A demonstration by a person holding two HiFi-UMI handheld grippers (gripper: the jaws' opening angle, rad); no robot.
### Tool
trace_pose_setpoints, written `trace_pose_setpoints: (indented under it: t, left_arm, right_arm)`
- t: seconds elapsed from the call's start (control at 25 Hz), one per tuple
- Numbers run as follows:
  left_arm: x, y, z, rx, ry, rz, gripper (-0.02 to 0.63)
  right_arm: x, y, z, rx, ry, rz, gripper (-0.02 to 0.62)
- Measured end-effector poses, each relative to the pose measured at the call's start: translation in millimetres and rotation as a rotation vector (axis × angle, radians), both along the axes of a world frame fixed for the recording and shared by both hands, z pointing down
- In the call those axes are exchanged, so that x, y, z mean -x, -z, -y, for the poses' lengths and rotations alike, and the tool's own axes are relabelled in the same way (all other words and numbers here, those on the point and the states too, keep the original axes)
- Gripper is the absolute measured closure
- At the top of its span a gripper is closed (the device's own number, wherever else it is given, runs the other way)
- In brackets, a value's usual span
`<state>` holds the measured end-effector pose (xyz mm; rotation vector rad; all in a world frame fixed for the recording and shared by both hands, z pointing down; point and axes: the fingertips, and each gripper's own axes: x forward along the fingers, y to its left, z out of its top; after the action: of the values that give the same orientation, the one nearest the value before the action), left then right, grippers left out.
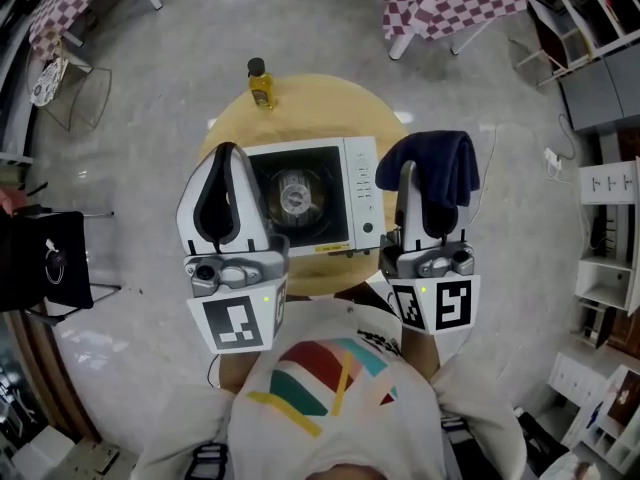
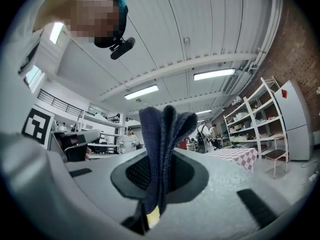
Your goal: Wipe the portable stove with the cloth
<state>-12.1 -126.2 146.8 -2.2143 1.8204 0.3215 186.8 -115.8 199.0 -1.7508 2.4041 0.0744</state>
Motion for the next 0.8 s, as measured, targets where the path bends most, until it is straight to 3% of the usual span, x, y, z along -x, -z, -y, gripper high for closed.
trace_pose_setpoints:
  t: [0.16, 0.24, 0.48, 0.64, 0.8]
  left_arm:
    - [-3.4, -0.1, 3.4, 0.007, 0.010, 0.002, 0.600]
    - [-2.7, -0.8, 5.7, 0.009, 0.018, 0.008, 0.600]
    - [-4.1, -23.5, 5.4, 0.069, 0.015, 0.041, 0.598]
    - [-1.2, -31.3, 8.7, 0.092, 0.019, 0.069, 0.598]
    - [6.3, -35.4, 13.3, 0.105, 0.033, 0.076, 0.598]
  right_arm:
    - [-7.3, -4.9, 7.6, 0.016, -0.010, 0.002, 0.563]
    - [-8.8, -10.2, 15.0, 0.040, -0.021, -0.055, 0.563]
    - [-14.9, -41.0, 47.7, 0.146, -0.010, -0.292, 0.563]
    - [-16.2, -69.0, 72.1, 0.201, -0.002, -0.524, 0.563]
    - [-10.2, -95.7, 100.5, 0.155, 0.019, -0.726, 0.562]
